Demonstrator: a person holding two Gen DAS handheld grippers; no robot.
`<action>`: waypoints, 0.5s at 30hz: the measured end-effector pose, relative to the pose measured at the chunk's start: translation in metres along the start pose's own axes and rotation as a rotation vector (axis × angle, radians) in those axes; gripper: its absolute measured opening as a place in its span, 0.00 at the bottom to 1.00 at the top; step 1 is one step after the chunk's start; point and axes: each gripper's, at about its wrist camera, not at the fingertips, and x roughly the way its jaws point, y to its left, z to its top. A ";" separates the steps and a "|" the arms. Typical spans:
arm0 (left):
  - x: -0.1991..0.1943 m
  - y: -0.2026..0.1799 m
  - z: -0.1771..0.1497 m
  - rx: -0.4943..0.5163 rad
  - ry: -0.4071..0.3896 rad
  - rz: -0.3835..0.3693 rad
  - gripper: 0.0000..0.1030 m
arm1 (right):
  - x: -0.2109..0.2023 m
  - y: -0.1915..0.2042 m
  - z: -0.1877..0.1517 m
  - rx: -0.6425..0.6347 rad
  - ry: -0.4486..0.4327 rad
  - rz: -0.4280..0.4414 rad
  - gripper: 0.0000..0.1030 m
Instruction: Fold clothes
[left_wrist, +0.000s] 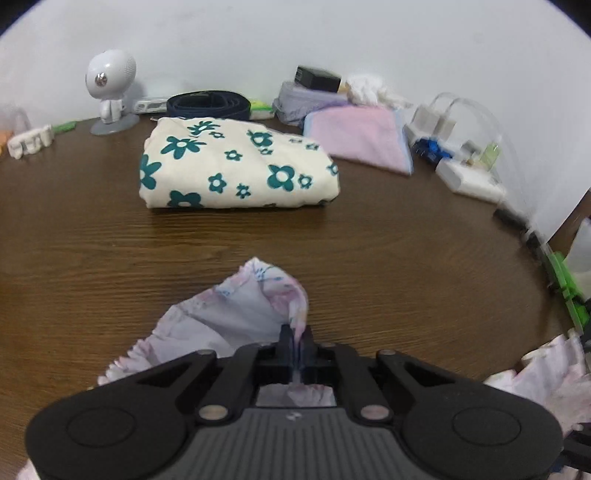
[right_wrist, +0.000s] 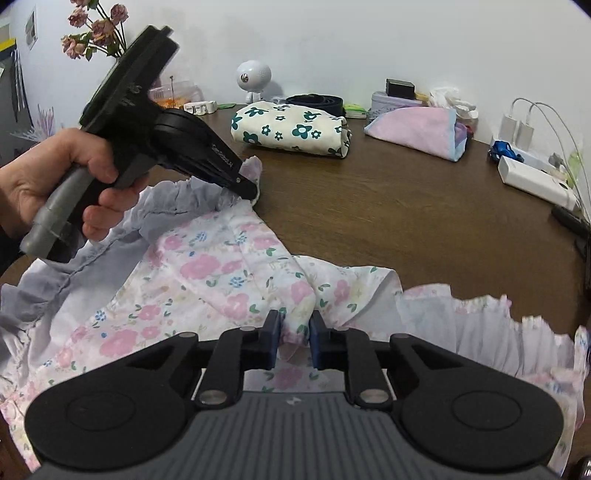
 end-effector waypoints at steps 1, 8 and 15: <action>-0.004 0.004 -0.002 -0.018 -0.023 0.001 0.01 | 0.000 -0.001 0.003 -0.004 -0.003 -0.002 0.11; -0.050 0.048 -0.019 -0.183 -0.209 0.068 0.01 | 0.004 0.001 0.032 -0.065 -0.123 -0.066 0.11; -0.072 0.085 -0.027 -0.312 -0.252 0.114 0.39 | 0.003 -0.012 0.041 0.096 -0.242 -0.206 0.51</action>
